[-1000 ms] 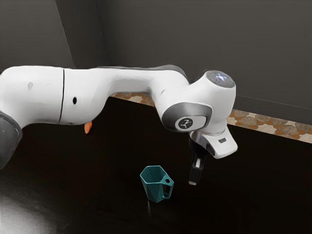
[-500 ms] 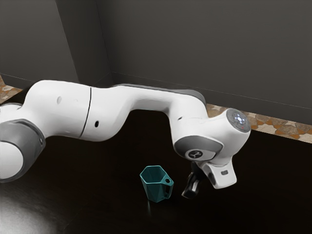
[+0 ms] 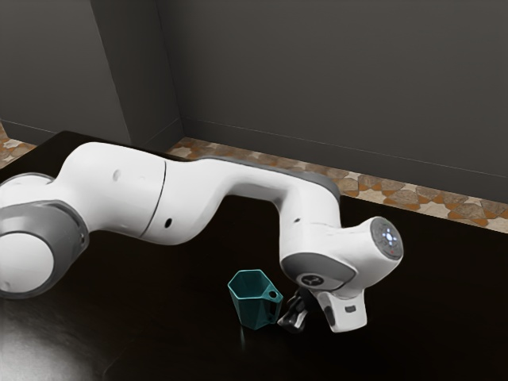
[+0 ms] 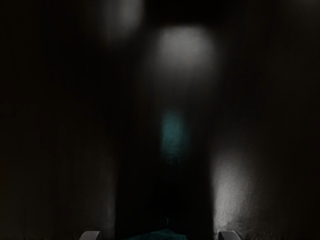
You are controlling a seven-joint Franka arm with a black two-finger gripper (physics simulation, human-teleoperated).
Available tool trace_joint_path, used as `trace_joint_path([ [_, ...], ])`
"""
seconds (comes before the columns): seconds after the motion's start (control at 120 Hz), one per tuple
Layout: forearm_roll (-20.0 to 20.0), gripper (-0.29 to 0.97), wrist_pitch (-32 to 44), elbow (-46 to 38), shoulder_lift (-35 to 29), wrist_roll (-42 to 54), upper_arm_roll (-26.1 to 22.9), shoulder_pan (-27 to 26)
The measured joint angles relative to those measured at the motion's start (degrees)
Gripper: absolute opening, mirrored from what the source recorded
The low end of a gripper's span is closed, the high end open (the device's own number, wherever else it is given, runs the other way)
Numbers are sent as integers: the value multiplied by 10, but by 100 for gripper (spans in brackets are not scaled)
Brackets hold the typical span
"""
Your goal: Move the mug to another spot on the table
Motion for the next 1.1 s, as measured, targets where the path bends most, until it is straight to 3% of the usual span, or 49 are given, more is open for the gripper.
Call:
trace_joint_path([
  [0.758, 12, 13, 5, -34, -6, 25, 22, 5],
  [1.1, 10, 9, -57, -27, -6, 27, 27, 21],
])
